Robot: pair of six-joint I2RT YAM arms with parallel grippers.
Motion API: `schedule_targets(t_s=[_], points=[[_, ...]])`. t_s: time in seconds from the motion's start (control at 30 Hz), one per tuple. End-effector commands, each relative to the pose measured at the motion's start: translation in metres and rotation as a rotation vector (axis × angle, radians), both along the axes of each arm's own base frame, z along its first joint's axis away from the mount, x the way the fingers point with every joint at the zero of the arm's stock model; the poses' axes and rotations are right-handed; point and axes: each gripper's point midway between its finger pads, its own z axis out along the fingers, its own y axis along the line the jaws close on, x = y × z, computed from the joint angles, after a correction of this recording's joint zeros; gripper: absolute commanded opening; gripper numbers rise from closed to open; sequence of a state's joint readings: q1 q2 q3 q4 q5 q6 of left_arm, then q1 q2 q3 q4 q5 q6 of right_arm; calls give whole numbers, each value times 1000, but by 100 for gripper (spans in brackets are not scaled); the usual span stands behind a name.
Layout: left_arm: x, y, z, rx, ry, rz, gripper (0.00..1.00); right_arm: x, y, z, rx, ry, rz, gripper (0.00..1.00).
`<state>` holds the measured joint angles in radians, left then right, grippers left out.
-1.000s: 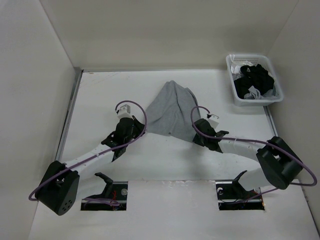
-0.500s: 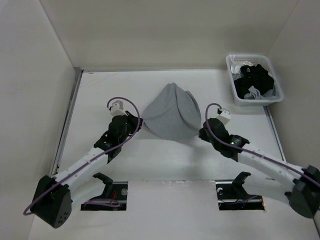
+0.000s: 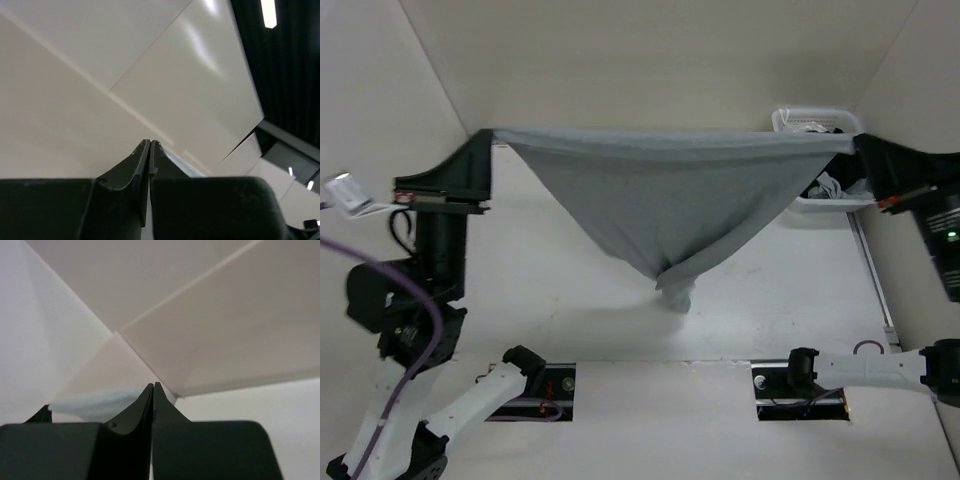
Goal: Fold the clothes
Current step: Flatten the tank top out
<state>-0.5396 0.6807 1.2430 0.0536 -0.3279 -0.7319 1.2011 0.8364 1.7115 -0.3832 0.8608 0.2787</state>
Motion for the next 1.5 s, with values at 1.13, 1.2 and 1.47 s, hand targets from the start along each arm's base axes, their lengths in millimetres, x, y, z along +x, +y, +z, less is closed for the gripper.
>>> schedule_targets(t_s=[1.13,1.2,1.47], points=[[217,54,7,170,215,274,0,227,47,32,-258,-23,-134,0],[200,58,3,171,208,290,0,217,45,15,-271,9,-131,0],[135,30,-171,232,414,279,0,138,57,-145,-293,145,-45,0]])
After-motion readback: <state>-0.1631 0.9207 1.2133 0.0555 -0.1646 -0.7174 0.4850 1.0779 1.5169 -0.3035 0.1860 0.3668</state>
